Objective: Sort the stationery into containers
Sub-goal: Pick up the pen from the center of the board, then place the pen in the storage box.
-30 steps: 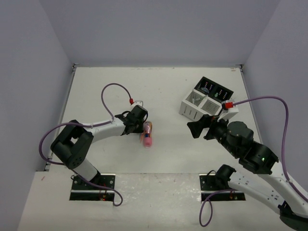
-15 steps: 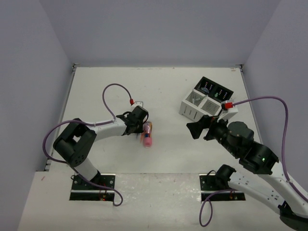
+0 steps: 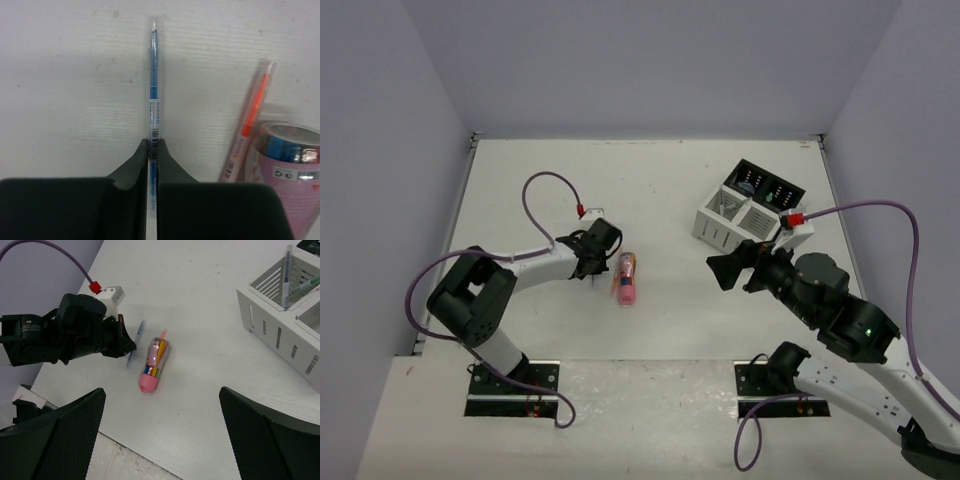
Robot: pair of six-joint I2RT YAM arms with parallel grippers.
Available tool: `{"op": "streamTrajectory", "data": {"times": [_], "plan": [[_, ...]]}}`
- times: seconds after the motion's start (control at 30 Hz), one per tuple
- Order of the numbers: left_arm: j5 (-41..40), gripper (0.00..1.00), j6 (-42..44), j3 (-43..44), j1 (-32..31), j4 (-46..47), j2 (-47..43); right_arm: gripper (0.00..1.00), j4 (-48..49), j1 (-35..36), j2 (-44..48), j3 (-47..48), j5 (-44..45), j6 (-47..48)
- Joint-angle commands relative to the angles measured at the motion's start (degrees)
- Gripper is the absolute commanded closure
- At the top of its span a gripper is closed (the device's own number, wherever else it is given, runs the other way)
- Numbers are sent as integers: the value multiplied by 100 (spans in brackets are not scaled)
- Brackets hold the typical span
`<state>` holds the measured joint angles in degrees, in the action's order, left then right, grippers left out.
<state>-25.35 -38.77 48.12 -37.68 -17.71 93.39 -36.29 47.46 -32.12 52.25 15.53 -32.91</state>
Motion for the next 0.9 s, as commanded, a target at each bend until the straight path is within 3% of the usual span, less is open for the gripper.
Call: {"op": "streamTrajectory", "data": {"times": [0.0, 0.17, 0.33, 0.47, 0.57, 0.77, 0.87], "plan": [[-434, 100, -78, 11, 101, -369, -851, 1, 192, 9, 5, 22, 25, 84], [608, 100, 828, -291, 77, 1074, -2399, 1, 425, 8, -492, 28, -30, 119], [2916, 100, 1458, -1024, -66, 3288, -3494, 2, 1116, -27, -938, 226, -799, 3], [4393, 100, 1478, -1405, -337, 5035, -3718, 2, 1443, -123, -1563, 679, -1566, -105], [4905, 100, 1411, -1409, -517, 5509, -3587, 4, 1664, -116, -2004, 914, -1869, -111], [5019, 100, 1261, -1337, -860, 5761, -3267, 6, 1800, -145, -2384, 1197, -1757, -109], [5145, 100, 1193, -1419, -984, 5992, -3230, 16, 1792, -196, -2446, 1256, -1612, -143]]}}
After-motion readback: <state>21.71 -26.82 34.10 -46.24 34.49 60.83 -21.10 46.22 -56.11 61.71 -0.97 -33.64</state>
